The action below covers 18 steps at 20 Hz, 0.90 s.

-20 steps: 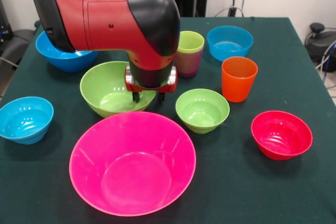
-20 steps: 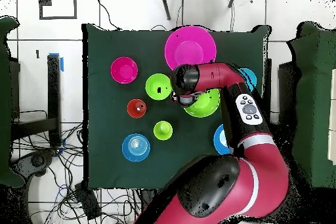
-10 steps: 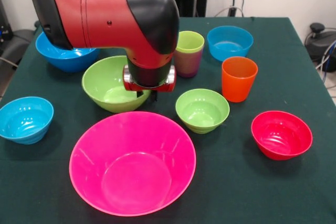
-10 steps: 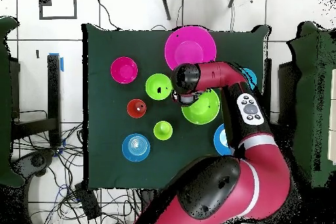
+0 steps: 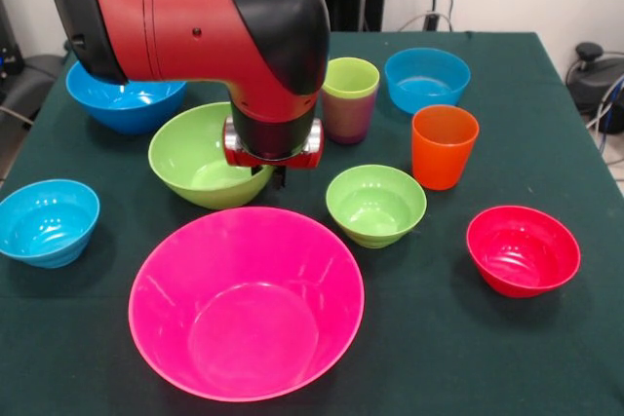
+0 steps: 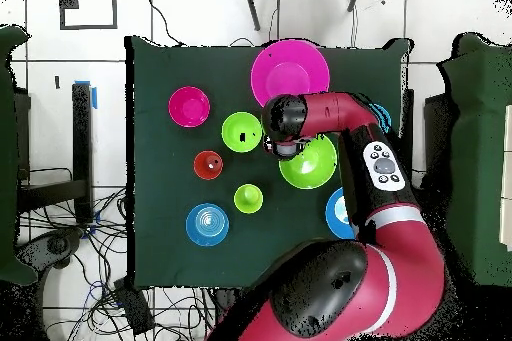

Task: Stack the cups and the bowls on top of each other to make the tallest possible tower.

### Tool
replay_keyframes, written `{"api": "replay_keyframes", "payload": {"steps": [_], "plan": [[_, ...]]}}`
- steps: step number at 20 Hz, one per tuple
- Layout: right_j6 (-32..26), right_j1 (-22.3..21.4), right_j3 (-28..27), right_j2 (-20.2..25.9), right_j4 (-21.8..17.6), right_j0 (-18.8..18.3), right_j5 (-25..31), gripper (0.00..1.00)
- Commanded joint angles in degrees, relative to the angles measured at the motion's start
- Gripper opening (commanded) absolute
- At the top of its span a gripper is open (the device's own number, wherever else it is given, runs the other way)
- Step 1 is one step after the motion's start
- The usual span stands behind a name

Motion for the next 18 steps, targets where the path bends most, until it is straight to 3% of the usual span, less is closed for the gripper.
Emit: {"api": "replay_keyframes", "payload": {"steps": [1, 18], "plan": [[-13.51, 4.25, 0.85, -0.19, -4.32, -0.2, -2.27, 0.0], [-13.99, 3.6, -1.34, -0.03, -3.1, 1.07, 2.88, 0.0]]}}
